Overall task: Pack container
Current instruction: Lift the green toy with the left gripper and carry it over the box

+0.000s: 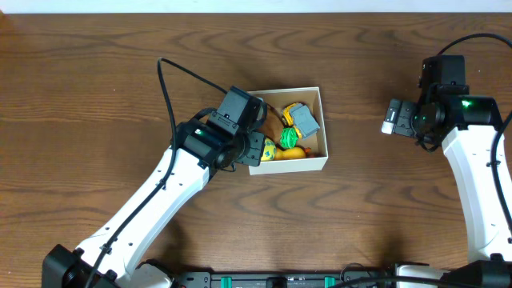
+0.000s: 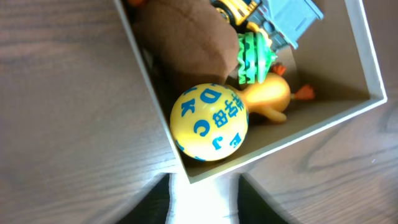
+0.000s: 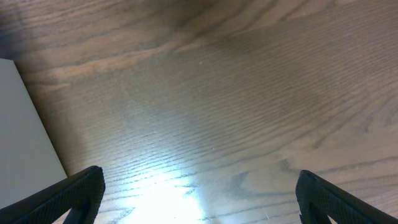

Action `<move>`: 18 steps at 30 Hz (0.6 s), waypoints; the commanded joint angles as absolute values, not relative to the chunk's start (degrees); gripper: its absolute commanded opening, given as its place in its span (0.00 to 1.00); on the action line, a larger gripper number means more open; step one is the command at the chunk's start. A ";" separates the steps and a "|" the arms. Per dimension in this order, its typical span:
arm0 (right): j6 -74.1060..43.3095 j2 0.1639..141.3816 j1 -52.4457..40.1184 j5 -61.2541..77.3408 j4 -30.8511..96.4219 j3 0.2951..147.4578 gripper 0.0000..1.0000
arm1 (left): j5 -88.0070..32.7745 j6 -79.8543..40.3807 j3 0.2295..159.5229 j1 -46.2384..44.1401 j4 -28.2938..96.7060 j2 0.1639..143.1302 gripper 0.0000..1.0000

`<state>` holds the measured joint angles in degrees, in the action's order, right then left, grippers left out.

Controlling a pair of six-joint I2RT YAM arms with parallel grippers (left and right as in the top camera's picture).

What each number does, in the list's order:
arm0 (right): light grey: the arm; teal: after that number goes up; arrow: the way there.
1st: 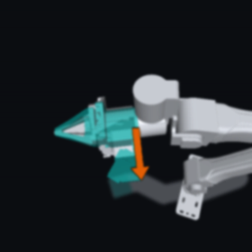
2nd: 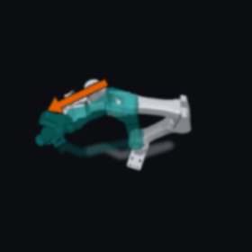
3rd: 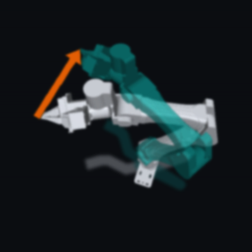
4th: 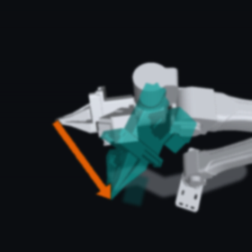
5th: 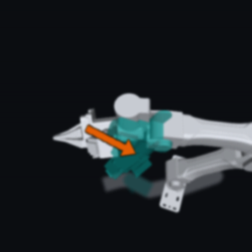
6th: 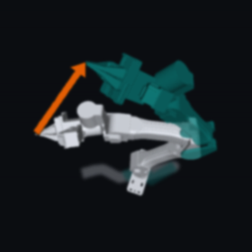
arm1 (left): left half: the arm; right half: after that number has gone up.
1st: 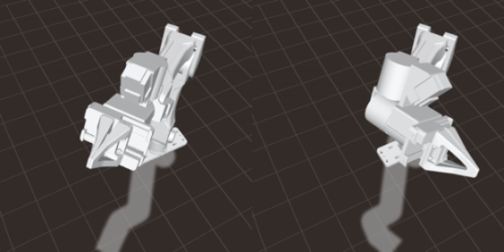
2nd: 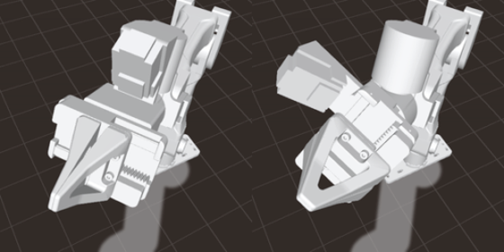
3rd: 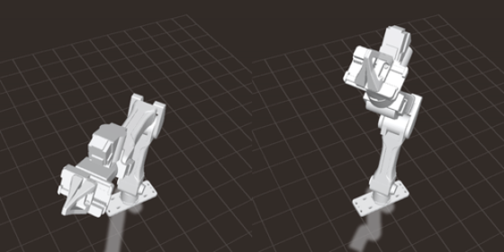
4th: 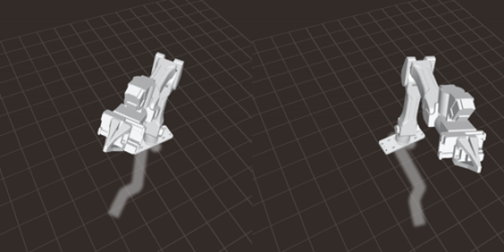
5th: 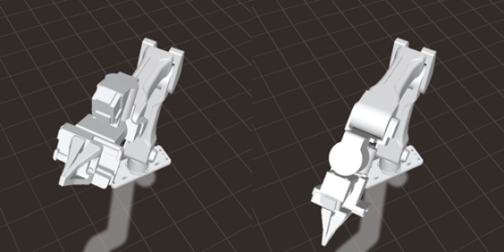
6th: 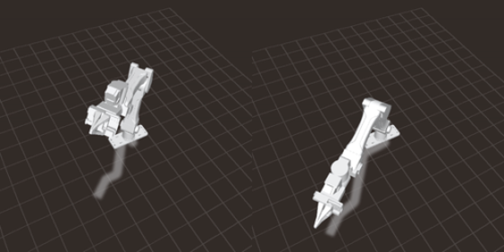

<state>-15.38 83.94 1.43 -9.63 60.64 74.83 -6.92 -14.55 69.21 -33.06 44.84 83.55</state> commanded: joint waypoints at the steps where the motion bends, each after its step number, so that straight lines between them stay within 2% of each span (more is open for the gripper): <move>1: -14.48 83.90 1.85 -9.58 60.82 74.87 0.99 | -6.48 -12.88 70.74 -32.97 43.40 83.55 0.09; 2: -14.48 83.90 1.85 -9.61 60.90 74.87 0.99 | -6.50 -12.88 70.74 -33.08 42.39 83.59 0.06; 7: -14.48 83.90 1.87 -9.61 60.90 74.87 0.99 | -6.50 -12.88 70.74 -34.00 38.65 84.90 0.06; 18: -14.48 83.90 1.87 -9.61 60.69 74.87 0.99 | -7.11 -12.91 70.72 -34.48 40.23 92.97 0.06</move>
<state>-15.22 83.94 1.43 -9.63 60.64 74.83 -7.16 -13.47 69.25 -34.39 39.90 91.11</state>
